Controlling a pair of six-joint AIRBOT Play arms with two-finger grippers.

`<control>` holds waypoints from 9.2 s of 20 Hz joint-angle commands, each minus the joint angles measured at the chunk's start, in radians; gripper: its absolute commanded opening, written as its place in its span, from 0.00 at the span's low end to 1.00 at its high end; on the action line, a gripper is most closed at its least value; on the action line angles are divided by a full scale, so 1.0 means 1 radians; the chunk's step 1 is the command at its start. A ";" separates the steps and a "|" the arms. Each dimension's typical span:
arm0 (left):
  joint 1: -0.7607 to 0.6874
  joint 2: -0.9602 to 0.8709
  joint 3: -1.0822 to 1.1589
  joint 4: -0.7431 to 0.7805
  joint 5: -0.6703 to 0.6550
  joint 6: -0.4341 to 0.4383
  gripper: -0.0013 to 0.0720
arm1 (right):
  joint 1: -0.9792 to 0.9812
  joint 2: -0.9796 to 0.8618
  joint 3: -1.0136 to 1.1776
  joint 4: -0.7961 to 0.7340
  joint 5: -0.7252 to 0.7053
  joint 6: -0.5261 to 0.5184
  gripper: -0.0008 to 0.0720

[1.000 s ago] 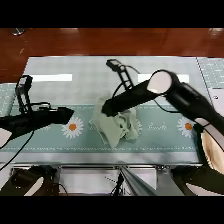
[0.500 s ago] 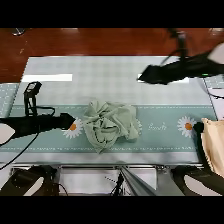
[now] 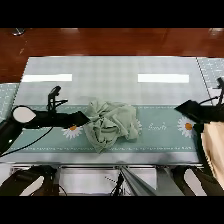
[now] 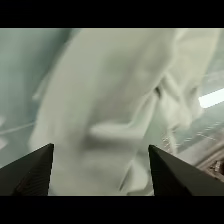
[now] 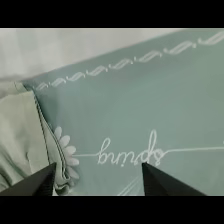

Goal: Fold the shirts.

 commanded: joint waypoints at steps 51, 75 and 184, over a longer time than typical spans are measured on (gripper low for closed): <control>0.264 0.296 0.989 0.041 -0.644 -0.043 0.05 | 0.565 0.235 1.014 -0.418 0.353 0.222 0.04; 0.057 -0.488 0.529 -0.066 0.171 0.160 0.52 | 0.246 -0.658 0.525 0.279 -0.241 -0.004 0.26; 0.263 -0.502 0.979 0.402 -0.568 -0.217 0.98 | 0.193 -0.623 0.688 -0.433 0.120 0.165 0.87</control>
